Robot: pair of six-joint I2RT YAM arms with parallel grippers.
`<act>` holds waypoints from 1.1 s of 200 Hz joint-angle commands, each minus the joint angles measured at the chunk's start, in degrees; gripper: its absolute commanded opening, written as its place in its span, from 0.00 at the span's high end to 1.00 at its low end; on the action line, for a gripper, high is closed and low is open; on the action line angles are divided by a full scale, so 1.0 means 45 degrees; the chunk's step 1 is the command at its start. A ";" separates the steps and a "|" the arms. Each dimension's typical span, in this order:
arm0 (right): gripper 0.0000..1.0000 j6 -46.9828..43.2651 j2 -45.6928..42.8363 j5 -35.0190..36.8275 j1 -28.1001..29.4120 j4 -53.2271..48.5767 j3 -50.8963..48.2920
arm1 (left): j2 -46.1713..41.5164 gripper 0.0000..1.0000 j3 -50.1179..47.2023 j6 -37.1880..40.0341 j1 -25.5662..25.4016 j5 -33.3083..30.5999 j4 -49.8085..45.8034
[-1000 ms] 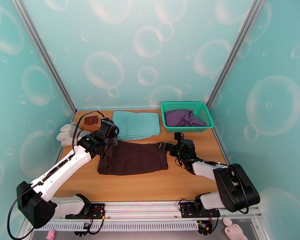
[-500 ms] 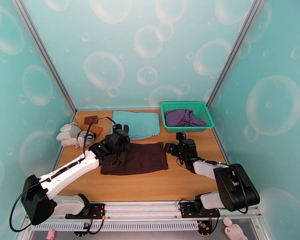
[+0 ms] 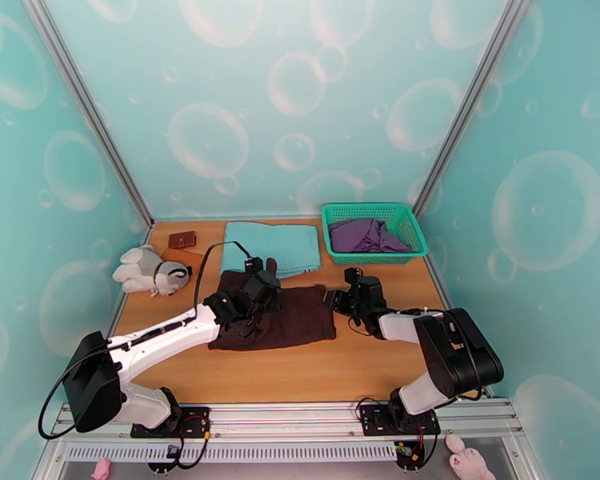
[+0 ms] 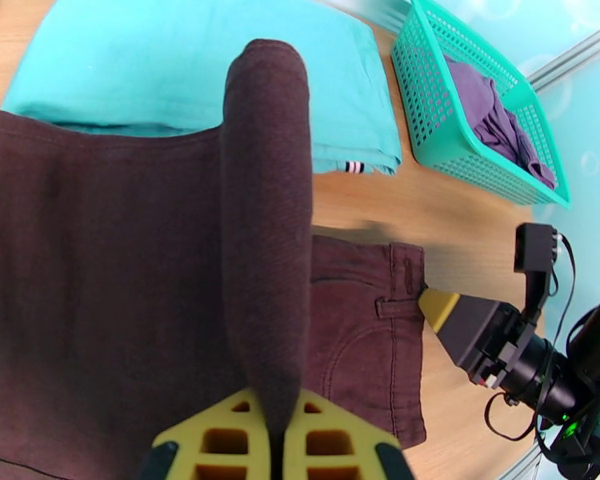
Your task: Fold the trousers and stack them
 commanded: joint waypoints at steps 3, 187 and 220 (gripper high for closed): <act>0.71 -0.0236 0.0272 0.0102 0.0213 -0.0285 0.0396 | 0.0254 1.00 0.0591 -0.0489 -0.0523 -0.0311 0.1110; 0.86 -0.0028 0.0969 -0.0001 0.0480 0.0005 0.0563 | 0.5778 1.00 0.4120 -0.5600 -0.2424 -0.3840 0.1800; 0.87 0.0017 0.1070 -0.0001 0.0480 0.0044 0.0618 | 0.6247 1.00 0.4879 -0.5535 -0.2893 -0.4268 0.1463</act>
